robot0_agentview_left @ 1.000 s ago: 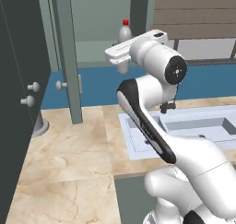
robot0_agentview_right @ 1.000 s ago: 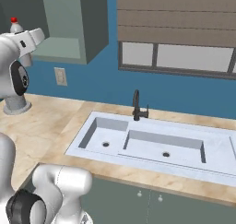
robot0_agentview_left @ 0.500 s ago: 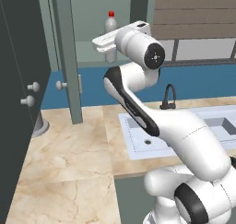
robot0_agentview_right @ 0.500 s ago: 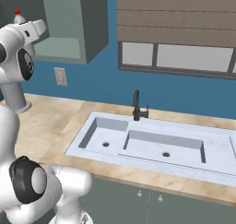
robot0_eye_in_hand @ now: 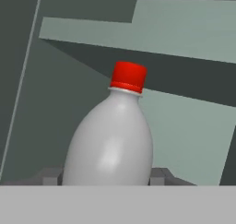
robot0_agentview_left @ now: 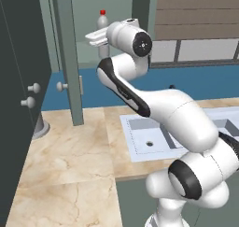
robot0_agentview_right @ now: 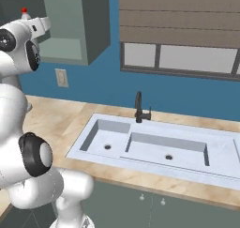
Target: Sort all alcoholic drinks to one cabinet, and non-alcoholic drinks to the other.
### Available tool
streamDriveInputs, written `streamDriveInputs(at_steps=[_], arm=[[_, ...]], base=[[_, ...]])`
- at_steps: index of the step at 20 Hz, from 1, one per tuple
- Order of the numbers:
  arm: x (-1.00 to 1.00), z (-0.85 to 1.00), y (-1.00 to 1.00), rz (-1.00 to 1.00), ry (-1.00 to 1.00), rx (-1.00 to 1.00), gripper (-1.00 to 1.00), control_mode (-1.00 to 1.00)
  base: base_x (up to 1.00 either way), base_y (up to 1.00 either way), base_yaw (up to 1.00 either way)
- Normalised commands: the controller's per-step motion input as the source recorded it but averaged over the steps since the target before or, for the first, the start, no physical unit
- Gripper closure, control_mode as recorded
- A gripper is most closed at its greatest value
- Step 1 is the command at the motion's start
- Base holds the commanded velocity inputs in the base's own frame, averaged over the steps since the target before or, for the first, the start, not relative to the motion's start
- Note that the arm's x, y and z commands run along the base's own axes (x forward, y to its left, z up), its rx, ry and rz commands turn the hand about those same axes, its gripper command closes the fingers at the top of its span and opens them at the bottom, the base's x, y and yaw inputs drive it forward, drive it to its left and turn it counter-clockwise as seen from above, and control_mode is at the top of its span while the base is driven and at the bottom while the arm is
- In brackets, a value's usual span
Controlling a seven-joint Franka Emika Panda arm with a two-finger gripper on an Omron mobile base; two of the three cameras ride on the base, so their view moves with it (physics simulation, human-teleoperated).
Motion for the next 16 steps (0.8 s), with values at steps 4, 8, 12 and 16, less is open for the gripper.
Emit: streamDriveInputs(at_steps=[4,8,12,16], arm=[[0.54,0.0,0.15,0.02,0.1,0.02,1.0,-1.0],[0.5,0.0,0.18,0.02,0.09,0.01,1.0,-1.0],[0.31,0.0,0.14,0.03,0.06,0.01,1.0,-1.0],[0.19,-0.01,0.12,0.03,0.02,0.03,1.0,-1.0]], base=[[0.0,0.0,0.0],[0.0,0.0,0.0],[0.0,0.0,0.0],[0.0,0.0,0.0]])
